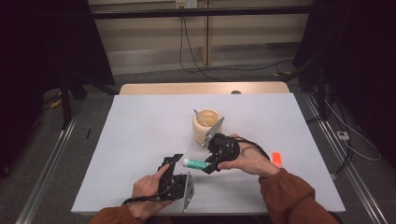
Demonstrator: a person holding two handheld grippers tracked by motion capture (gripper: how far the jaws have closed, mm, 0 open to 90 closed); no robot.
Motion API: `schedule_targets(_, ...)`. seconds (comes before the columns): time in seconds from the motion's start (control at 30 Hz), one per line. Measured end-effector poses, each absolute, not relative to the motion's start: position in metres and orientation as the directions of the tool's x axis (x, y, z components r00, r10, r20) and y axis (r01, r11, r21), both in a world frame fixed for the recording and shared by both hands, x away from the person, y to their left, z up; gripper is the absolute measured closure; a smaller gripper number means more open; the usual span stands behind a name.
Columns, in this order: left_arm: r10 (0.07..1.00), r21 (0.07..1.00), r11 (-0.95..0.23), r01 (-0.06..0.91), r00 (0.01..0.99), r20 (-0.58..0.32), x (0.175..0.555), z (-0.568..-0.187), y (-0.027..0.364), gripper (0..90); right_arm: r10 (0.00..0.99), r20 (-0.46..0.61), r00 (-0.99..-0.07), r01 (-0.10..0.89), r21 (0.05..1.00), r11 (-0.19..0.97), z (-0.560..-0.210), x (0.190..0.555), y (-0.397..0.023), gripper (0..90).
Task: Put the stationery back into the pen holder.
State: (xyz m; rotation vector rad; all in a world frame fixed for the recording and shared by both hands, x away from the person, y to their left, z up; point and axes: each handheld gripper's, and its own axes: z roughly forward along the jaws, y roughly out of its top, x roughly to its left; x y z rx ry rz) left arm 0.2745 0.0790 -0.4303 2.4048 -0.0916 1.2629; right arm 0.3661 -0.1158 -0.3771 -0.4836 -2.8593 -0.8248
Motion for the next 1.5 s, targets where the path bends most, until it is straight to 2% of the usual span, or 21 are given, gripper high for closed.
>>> schedule_targets(0.1, 0.13, 0.324, -0.911, -0.256, 0.567, 0.813, 0.273, -0.432, 0.078, 24.0, 0.272, 0.211, -0.939, 0.342, 0.492, 0.801, -0.377, 0.366, -0.115, 66.0)
schedule_targets(0.3, 0.103, 0.283, -0.916, -0.283, 0.517, 0.85, 0.27, -0.436, 0.074, 33.1, 0.266, 0.216, -0.94, 0.339, 0.487, 0.805, -0.377, 0.366, -0.111, 66.1)
schedule_targets(0.53, 0.019, 0.19, -0.927, -0.324, 0.465, 0.885, 0.266, -0.44, 0.067, 40.3, 0.26, 0.218, -0.941, 0.336, 0.481, 0.81, -0.378, 0.368, -0.108, 66.0)
schedule_targets(1.03, -0.02, 0.15, -0.922, -0.356, 0.432, 0.902, 0.262, -0.442, 0.055, 60.1, 0.268, 0.227, -0.936, 0.346, 0.465, 0.815, -0.38, 0.368, -0.104, 66.0)
schedule_targets(1.07, -0.037, 0.131, -0.925, -0.357, 0.427, 0.904, 0.262, -0.441, 0.054, 60.6, 0.267, 0.223, -0.938, 0.343, 0.465, 0.816, -0.38, 0.368, -0.104, 66.0)
schedule_targets(1.1, -0.011, 0.163, -0.922, -0.35, 0.444, 0.896, 0.262, -0.444, 0.054, 60.7, 0.26, 0.221, -0.94, 0.336, 0.469, 0.817, -0.381, 0.368, -0.104, 66.0)
schedule_targets(1.23, -0.06, 0.111, -0.922, -0.371, 0.422, 0.905, 0.261, -0.443, 0.051, 61.4, 0.248, 0.22, -0.943, 0.325, 0.47, 0.82, -0.382, 0.369, -0.103, 66.0)
schedule_targets(1.37, -0.073, 0.101, -0.924, -0.369, 0.428, 0.901, 0.262, -0.443, 0.049, 64.4, 0.267, 0.228, -0.937, 0.344, 0.451, 0.824, -0.382, 0.368, -0.101, 66.0)
schedule_targets(1.5, -0.054, 0.122, -0.924, -0.362, 0.439, 0.897, 0.264, -0.444, 0.049, 65.3, 0.271, 0.233, -0.934, 0.351, 0.45, 0.821, -0.384, 0.369, -0.1, 66.0)
